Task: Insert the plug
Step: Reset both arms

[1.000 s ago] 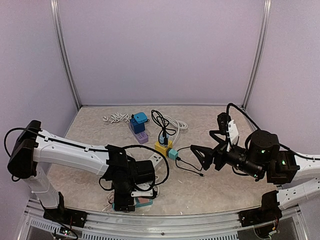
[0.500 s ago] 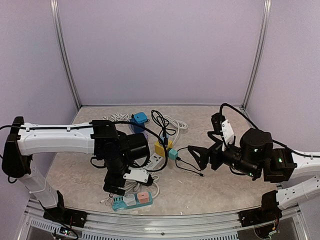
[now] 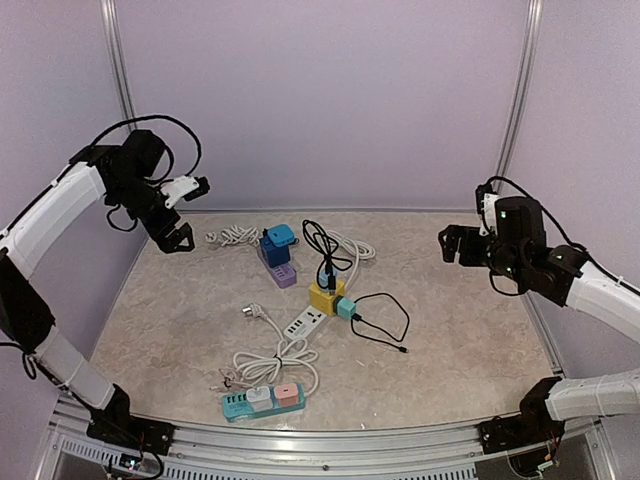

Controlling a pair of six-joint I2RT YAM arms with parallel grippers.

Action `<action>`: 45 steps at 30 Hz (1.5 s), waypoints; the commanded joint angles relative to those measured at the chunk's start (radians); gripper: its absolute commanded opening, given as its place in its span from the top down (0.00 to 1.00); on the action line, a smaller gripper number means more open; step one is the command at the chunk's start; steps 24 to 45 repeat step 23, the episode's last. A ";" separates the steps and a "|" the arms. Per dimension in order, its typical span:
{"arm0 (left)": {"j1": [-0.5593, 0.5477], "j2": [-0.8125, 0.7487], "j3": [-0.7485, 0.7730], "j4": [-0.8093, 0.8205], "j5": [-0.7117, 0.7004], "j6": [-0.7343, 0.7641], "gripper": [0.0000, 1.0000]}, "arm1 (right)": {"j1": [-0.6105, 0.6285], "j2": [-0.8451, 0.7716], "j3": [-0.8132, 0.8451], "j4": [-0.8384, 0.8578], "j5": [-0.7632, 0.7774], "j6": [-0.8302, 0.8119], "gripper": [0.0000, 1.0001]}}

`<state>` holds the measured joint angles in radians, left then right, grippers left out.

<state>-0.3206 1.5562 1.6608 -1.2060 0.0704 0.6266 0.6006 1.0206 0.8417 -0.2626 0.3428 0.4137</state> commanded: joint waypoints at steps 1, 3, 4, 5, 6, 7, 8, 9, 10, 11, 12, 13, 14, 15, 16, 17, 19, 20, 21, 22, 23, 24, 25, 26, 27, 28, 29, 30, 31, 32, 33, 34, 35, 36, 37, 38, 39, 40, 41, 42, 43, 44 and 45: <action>0.238 -0.187 -0.219 0.247 0.090 -0.132 0.01 | -0.243 0.029 -0.054 -0.012 -0.200 0.026 0.00; 0.373 -0.273 -0.355 0.437 0.084 -0.207 0.01 | -0.340 0.047 -0.079 0.014 -0.251 0.027 0.00; 0.438 -0.330 -0.424 0.508 0.090 -0.249 0.01 | -0.377 0.054 -0.094 0.033 -0.261 0.021 0.00; 0.498 -0.372 -0.487 0.578 0.107 -0.290 0.01 | -0.407 0.059 -0.109 0.057 -0.265 0.011 0.00; 0.574 -0.399 -0.547 0.640 0.121 -0.332 0.01 | -0.427 0.061 -0.127 0.088 -0.262 -0.001 0.00; 0.624 -0.437 -0.605 0.697 0.135 -0.375 0.01 | -0.439 0.061 -0.147 0.121 -0.247 -0.017 0.01; 0.664 -0.458 -0.667 0.755 0.146 -0.409 0.01 | -0.443 0.059 -0.168 0.151 -0.222 -0.028 0.00; 0.695 -0.483 -0.723 0.807 0.149 -0.431 0.01 | -0.445 0.057 -0.188 0.180 -0.197 -0.039 0.00; 0.713 -0.510 -0.779 0.864 0.139 -0.447 0.01 | -0.446 0.056 -0.214 0.208 -0.171 -0.044 0.00; 0.718 -0.524 -0.835 0.917 0.108 -0.461 0.01 | -0.446 0.053 -0.238 0.239 -0.148 -0.047 0.00; 0.719 -0.540 -0.884 0.978 0.064 -0.486 0.01 | -0.446 0.051 -0.261 0.271 -0.127 -0.044 0.00; 0.719 -0.549 -0.931 1.027 0.016 -0.513 0.01 | -0.446 0.050 -0.284 0.305 -0.106 -0.034 0.00; 0.719 -0.559 -0.974 1.054 -0.013 -0.532 0.01 | -0.445 0.049 -0.306 0.336 -0.075 -0.014 0.00; 0.719 -0.564 -1.004 1.078 -0.015 -0.534 0.01 | -0.445 0.045 -0.321 0.355 -0.029 0.017 0.00; 0.719 -0.570 -1.035 1.103 0.004 -0.523 0.01 | -0.445 0.041 -0.339 0.367 0.014 0.050 0.00; 0.719 -0.578 -1.064 1.128 0.028 -0.520 0.01 | -0.444 0.033 -0.356 0.381 0.045 0.067 0.00; 0.718 -0.585 -1.096 1.174 0.076 -0.520 0.01 | -0.445 0.016 -0.401 0.436 0.069 0.056 0.00; 0.719 -0.585 -1.098 1.180 0.084 -0.520 0.01 | -0.445 0.006 -0.423 0.469 0.066 0.047 0.01; 0.719 -0.580 -1.093 1.180 0.086 -0.523 0.01 | -0.446 -0.002 -0.443 0.494 0.059 0.041 0.01; 0.719 -0.572 -1.084 1.172 0.086 -0.527 0.01 | -0.446 -0.011 -0.454 0.505 0.056 0.029 0.00; 0.719 -0.565 -1.073 1.162 0.086 -0.529 0.01 | -0.445 -0.019 -0.459 0.507 0.060 0.021 0.01; 0.719 -0.565 -1.073 1.162 0.086 -0.529 0.01 | -0.445 -0.019 -0.459 0.507 0.060 0.021 0.01; 0.719 -0.565 -1.073 1.162 0.086 -0.529 0.01 | -0.445 -0.019 -0.459 0.507 0.060 0.021 0.01; 0.719 -0.565 -1.073 1.162 0.086 -0.529 0.01 | -0.445 -0.019 -0.459 0.507 0.060 0.021 0.01; 0.719 -0.565 -1.073 1.162 0.086 -0.529 0.01 | -0.445 -0.019 -0.459 0.507 0.060 0.021 0.01; 0.719 -0.565 -1.073 1.162 0.086 -0.529 0.01 | -0.445 -0.019 -0.459 0.507 0.060 0.021 0.01; 0.719 -0.565 -1.073 1.162 0.086 -0.529 0.01 | -0.445 -0.019 -0.459 0.507 0.060 0.021 0.01; 0.719 -0.565 -1.073 1.162 0.086 -0.529 0.01 | -0.445 -0.019 -0.459 0.507 0.060 0.021 0.01; 0.719 -0.565 -1.073 1.162 0.086 -0.529 0.01 | -0.445 -0.019 -0.459 0.507 0.060 0.021 0.01; 0.719 -0.565 -1.073 1.162 0.086 -0.529 0.01 | -0.445 -0.019 -0.459 0.507 0.060 0.021 0.01; 0.719 -0.565 -1.073 1.162 0.086 -0.529 0.01 | -0.445 -0.019 -0.459 0.507 0.060 0.021 0.01; 0.719 -0.565 -1.073 1.162 0.086 -0.529 0.01 | -0.445 -0.019 -0.459 0.507 0.060 0.021 0.01; 0.719 -0.565 -1.073 1.162 0.086 -0.529 0.01 | -0.445 -0.019 -0.459 0.507 0.060 0.021 0.01; 0.719 -0.565 -1.073 1.162 0.086 -0.529 0.01 | -0.445 -0.019 -0.459 0.507 0.060 0.021 0.01; 0.719 -0.565 -1.073 1.162 0.086 -0.529 0.01 | -0.445 -0.019 -0.459 0.507 0.060 0.021 0.01; 0.719 -0.565 -1.073 1.162 0.086 -0.529 0.01 | -0.445 -0.019 -0.459 0.507 0.060 0.021 0.01; 0.719 -0.565 -1.073 1.162 0.086 -0.529 0.01 | -0.445 -0.019 -0.459 0.507 0.060 0.021 0.01; 0.719 -0.565 -1.073 1.162 0.086 -0.529 0.01 | -0.445 -0.019 -0.459 0.507 0.060 0.021 0.01; 0.719 -0.565 -1.073 1.162 0.086 -0.529 0.01 | -0.445 -0.019 -0.459 0.507 0.060 0.021 0.01; 0.719 -0.565 -1.073 1.162 0.086 -0.529 0.01 | -0.445 -0.019 -0.459 0.507 0.060 0.021 0.01; 0.719 -0.565 -1.073 1.162 0.086 -0.529 0.01 | -0.445 -0.019 -0.459 0.507 0.060 0.021 0.01; 0.719 -0.565 -1.073 1.162 0.086 -0.529 0.01 | -0.445 -0.019 -0.459 0.507 0.060 0.021 0.01; 0.719 -0.565 -1.073 1.162 0.086 -0.529 0.01 | -0.445 -0.019 -0.459 0.507 0.060 0.021 0.01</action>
